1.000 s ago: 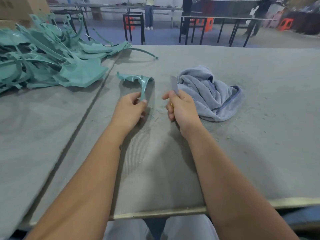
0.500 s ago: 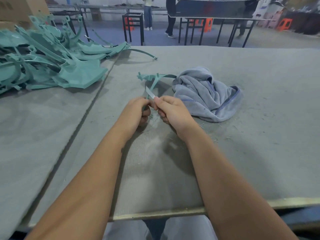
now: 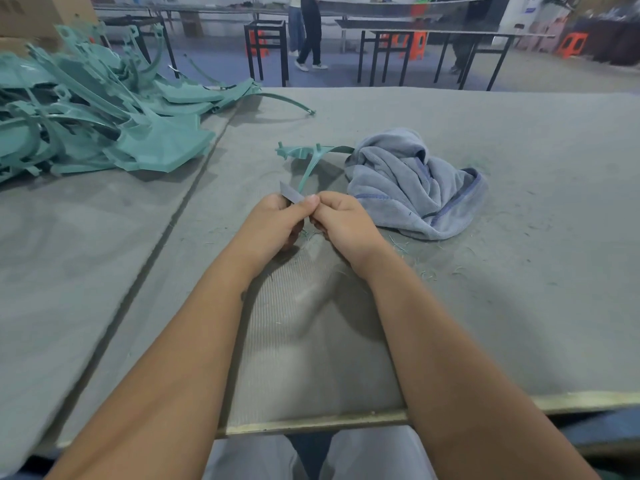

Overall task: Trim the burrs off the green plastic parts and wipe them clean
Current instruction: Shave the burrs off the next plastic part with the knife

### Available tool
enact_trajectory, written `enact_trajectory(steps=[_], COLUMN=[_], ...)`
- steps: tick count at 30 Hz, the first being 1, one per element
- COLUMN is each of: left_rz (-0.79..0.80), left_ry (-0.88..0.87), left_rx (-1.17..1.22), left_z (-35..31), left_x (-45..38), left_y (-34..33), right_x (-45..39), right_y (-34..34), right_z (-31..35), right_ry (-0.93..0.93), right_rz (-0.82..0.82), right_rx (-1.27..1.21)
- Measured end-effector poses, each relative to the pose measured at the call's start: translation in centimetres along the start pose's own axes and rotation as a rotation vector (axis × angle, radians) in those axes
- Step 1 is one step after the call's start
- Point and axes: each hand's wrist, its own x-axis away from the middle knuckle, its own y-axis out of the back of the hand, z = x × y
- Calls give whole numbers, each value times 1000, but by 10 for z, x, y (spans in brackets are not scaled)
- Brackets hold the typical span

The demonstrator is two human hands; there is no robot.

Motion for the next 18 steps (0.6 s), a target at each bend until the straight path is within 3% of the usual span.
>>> enact_trajectory(steps=[6, 10, 13, 18], left_rz=[-63, -88, -93, -234], left_ry=[-10, -14, 14, -47], left_rx=[-35, -115, -29, -276], left_z=[-2, -2, -3, -2], left_x=[1, 2, 1, 0], left_y=[-2, -4, -2, 6], right_x=[-3, -7, -9, -8], right_y=[0, 4, 6, 6], right_z=[-5, -8, -9, -10], right_ry=[11, -44, -67, -50], right_rz=[-82, -164, -169, -114], right_rx=[37, -84, -147, -145])
